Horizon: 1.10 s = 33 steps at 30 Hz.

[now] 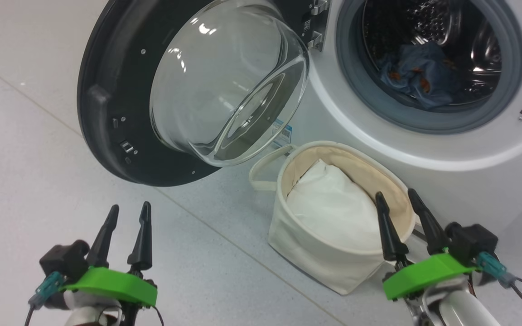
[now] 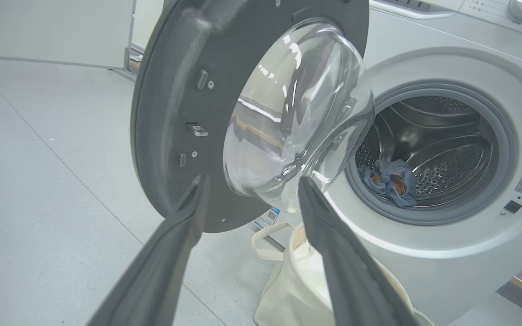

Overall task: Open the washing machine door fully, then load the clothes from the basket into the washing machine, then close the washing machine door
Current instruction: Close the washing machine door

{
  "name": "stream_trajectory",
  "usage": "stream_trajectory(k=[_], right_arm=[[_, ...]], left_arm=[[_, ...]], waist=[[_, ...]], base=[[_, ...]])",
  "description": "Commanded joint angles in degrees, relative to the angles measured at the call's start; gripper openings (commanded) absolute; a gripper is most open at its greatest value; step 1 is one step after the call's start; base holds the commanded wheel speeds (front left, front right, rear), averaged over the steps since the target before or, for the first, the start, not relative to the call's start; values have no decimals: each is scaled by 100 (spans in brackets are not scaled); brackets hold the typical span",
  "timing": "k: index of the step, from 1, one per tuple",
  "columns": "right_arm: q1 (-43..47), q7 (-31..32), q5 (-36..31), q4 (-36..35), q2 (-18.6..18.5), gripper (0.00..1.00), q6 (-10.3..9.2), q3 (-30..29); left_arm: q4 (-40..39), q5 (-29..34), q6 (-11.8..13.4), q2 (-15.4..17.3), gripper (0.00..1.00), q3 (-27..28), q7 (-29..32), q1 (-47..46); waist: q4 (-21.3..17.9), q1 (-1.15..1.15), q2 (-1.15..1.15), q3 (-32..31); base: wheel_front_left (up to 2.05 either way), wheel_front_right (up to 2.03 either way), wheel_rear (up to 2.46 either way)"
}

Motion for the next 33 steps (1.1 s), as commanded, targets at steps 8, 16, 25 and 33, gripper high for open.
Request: stream_trajectory(k=[8, 16, 25, 33], right_arm=[[-637, -29, 185, 58, -90, 100, 42, 490], [-777, -29, 265, 153, -102, 100, 42, 626], [-765, -29, 284, 171, -93, 100, 42, 631], [-662, -29, 278, 141, -43, 100, 42, 577]], left_arm=[[-716, -138, 225, 234, 100, 501, -29, 312], [-1076, -195, 353, 289, 100, 578, 31, 583], [-1183, -221, 414, 285, 100, 538, 82, 640], [-1259, -325, 364, 295, 100, 515, 131, 642]], waist=[[89, 0, 0, 80], [86, 0, 0, 90], [56, 0, 0, 53], [30, 0, 0, 14]], base=[[0, 0, 0], [0, 0, 0], [0, 0, 0], [0, 0, 0]])
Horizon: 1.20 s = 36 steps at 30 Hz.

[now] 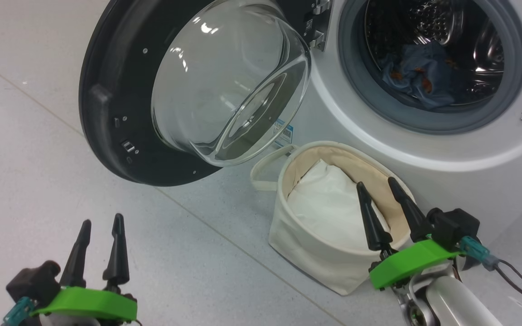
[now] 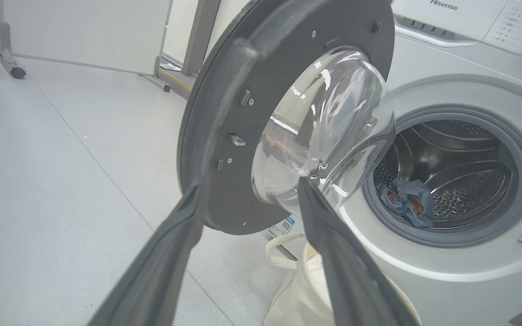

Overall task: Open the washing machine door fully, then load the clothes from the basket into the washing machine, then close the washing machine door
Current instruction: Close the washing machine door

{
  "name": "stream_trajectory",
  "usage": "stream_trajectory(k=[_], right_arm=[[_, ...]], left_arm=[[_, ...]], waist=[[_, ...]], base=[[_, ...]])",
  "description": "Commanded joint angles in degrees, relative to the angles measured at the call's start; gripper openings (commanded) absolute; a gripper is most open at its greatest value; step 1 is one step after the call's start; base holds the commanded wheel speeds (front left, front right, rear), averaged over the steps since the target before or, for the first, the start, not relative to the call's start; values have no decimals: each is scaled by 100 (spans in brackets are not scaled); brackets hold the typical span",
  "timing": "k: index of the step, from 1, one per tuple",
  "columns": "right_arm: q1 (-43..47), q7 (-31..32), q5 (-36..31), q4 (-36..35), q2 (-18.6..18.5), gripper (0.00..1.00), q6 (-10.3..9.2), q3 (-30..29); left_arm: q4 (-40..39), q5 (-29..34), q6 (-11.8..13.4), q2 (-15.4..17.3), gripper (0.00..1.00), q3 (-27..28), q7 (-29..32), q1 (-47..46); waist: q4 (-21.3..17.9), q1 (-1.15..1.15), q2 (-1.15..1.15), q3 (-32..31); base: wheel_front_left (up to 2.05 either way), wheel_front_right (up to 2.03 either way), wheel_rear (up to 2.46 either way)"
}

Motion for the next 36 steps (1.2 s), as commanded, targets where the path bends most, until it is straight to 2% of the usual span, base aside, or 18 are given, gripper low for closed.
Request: stream_trajectory(k=[1, 2, 7, 10, 13, 14, 17, 21, 27, 32, 36], right_arm=[[-88, -29, 5, -196, 24, 100, 42, 8], [-76, -29, 2, -204, 29, 100, 42, -8], [-11, -29, -16, -223, 18, 100, 42, -85], [17, -29, -28, -231, -5, 100, 42, -109], [73, -29, -25, -254, -12, 100, 42, -104], [73, -29, -25, -254, -12, 100, 42, -104], [181, -29, -20, -296, -24, 100, 42, -127], [369, -29, -50, -329, -69, 100, 42, -247], [672, -29, -151, -458, -122, 100, 42, -449], [705, -29, -235, -541, -253, 100, 42, -481], [630, -29, -278, -576, -351, 100, 42, -508]], left_arm=[[-298, -126, -58, 92, 74, 179, 23, -150], [-366, -194, -120, 93, 0, 196, 20, -175], [-927, -943, -384, 170, 0, 630, 210, -488], [-1143, -1335, -311, 486, 0, 1048, 586, -899], [-864, -1983, -138, 750, 0, 1574, 1105, -1424], [-864, -1983, -138, 750, 0, 1574, 1105, -1424], [-84, -2735, 121, 983, 0, 2114, 1689, -2001], [1058, -3301, 182, 1270, 0, 2389, 2247, -2694], [2480, -3820, -37, 1490, 0, 2540, 2751, -3526], [3201, -4244, -378, 1679, 0, 2791, 3034, -3953], [3631, -4525, -491, 1770, 0, 2952, 3271, -4220]], waist=[[-2, 0, 0, -6], [-3, 0, 0, -9], [2, 0, 0, -17], [-4, 0, 0, -15], [-36, 0, 0, -37], [-36, 0, 0, -37], [-96, 0, 0, -85], [-189, 0, 0, -160], [-414, 0, 0, -219], [-790, 0, 0, -26], [-1019, 0, 0, 172]], base=[[0, 0, 0], [0, 0, 0], [0, 0, 0], [0, 0, 0], [0, 0, 0], [0, 0, 0], [0, 0, 0], [0, 0, 0], [0, 0, 0], [0, 0, 0], [0, 0, 0]])
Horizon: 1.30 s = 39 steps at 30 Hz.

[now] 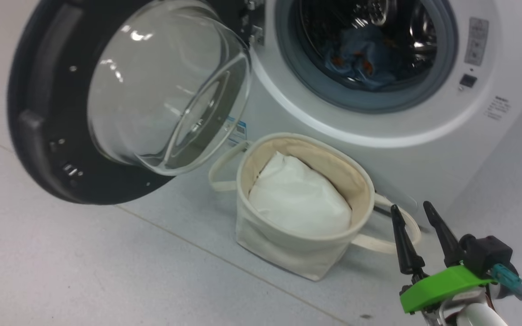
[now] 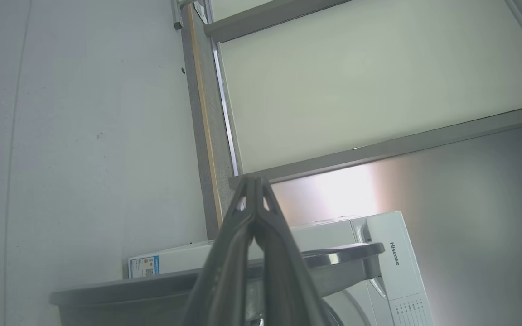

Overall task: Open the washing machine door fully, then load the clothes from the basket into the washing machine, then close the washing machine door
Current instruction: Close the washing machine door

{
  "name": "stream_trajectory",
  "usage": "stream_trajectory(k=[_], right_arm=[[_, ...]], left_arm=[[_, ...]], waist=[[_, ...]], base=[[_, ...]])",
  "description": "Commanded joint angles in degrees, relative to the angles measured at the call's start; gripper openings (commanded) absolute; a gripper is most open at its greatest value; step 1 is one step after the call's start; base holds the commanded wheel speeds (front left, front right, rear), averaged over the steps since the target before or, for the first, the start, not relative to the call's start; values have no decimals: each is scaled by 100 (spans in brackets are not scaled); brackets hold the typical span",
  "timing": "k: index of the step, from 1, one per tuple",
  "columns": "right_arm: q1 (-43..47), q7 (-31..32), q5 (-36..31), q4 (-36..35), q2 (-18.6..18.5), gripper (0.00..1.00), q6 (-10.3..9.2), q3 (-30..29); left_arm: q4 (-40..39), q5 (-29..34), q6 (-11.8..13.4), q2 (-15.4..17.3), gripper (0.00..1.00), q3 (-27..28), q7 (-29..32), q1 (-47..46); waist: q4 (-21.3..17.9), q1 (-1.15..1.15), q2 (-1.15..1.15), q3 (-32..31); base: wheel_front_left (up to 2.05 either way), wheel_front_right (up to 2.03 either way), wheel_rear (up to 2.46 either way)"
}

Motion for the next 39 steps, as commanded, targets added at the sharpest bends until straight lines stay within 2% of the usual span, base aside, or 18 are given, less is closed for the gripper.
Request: stream_trajectory(k=[1, 9, 20, 29, 34, 39], right_arm=[[-225, -29, -72, -202, -102, 100, 42, 57], [-430, -29, -142, -245, -195, 100, 42, 32], [-474, -29, -177, -240, -179, 100, 42, 4], [-488, -29, -173, -225, -137, 100, 42, 21], [-475, -29, -174, -183, -131, 100, 42, 40], [-450, -29, -165, -188, -140, 100, 42, 58]], left_arm=[[-121, -24, -65, 391, 0, 113, 43, -287], [431, -224, -250, 447, 0, 136, 395, -587], [923, -322, -375, 398, 0, -141, 1484, -779], [1075, -299, -408, 348, 0, -265, 1748, -881], [1152, -174, -411, 480, 0, -209, 1100, -953], [1331, -94, -418, 447, 0, -379, 1440, -952]], waist=[[-169, 0, 0, 179], [-341, 0, 0, 542], [-285, 0, 0, 581], [-295, 0, 0, 540], [-362, 0, 0, 479], [-450, 0, 0, 413]], base=[[0, 0, 0], [0, 0, 0], [0, 0, 0], [0, 0, 0], [0, 0, 0], [0, 0, 0]])
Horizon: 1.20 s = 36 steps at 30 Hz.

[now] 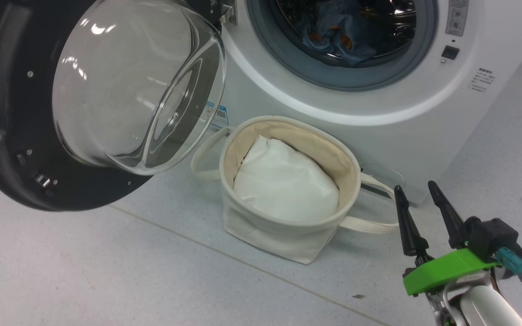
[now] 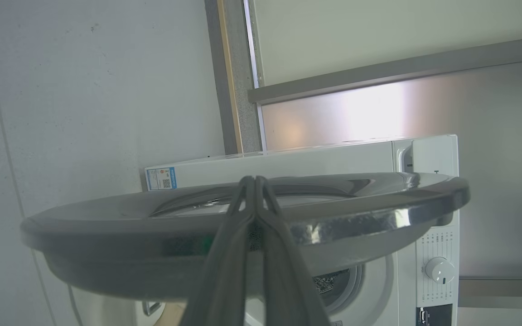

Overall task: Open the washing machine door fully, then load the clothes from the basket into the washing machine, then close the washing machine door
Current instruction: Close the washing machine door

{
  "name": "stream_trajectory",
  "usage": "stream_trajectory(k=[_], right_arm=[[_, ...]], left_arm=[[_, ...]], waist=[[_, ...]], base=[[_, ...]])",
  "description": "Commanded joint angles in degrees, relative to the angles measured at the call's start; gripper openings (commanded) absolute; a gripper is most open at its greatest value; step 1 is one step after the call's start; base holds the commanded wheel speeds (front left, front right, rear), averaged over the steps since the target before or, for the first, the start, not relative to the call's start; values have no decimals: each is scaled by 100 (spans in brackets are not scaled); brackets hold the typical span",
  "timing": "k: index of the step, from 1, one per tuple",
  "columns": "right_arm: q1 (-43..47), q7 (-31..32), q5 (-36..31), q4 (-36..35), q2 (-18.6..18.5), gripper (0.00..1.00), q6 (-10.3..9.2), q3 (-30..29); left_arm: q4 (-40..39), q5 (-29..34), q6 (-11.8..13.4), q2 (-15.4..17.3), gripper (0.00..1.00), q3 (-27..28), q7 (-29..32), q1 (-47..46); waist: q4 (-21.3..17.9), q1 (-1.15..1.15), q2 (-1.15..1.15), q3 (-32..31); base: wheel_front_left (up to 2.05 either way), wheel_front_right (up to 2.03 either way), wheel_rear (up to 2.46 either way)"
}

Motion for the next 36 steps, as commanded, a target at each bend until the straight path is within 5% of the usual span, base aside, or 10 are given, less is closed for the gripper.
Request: stream_trajectory(k=[1, 13, 27, 36], right_arm=[[-99, -29, -24, -156, -40, 100, 42, 89], [13, -29, 27, -168, 42, 100, 42, 56], [265, -29, 61, -216, 264, 100, 42, -55], [323, -29, 38, -247, 386, 100, 42, -126]], left_arm=[[-103, 77, -51, 315, 0, -12, 117, -198], [-30, 277, -87, -59, 0, -475, 931, -105], [-1155, 287, -111, -853, 0, -983, 1938, 395], [-2732, 262, 454, -1344, 0, -1229, 2441, 1016]], waist=[[-28, 0, 0, -12], [-71, 0, 0, -178], [-4, 0, 0, -420], [-266, 0, 0, -461]], base=[[0, 0, 0], [0, 0, 0], [0, 0, 0], [0, 0, 0]])
